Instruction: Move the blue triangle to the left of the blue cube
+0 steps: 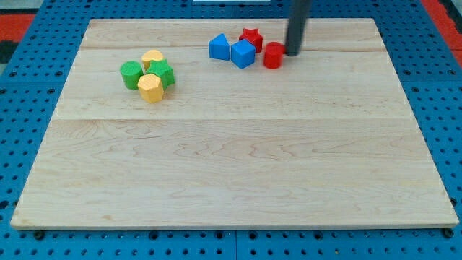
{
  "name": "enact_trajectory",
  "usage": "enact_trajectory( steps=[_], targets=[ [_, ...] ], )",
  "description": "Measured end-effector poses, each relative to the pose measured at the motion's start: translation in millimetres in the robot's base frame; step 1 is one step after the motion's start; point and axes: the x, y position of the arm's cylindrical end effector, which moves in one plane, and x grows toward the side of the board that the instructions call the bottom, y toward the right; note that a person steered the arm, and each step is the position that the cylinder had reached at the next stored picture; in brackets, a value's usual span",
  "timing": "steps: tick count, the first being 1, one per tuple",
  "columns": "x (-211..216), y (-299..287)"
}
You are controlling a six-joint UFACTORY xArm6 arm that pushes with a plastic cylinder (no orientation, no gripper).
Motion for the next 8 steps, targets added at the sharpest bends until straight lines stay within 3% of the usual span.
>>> enact_trajectory(
  steps=[1, 2, 3, 5, 7, 8],
  targets=[
    [0, -37],
    [-42, 53],
    [-68, 8],
    [-39, -144],
    [-55, -147],
    [-31, -128]
  ],
)
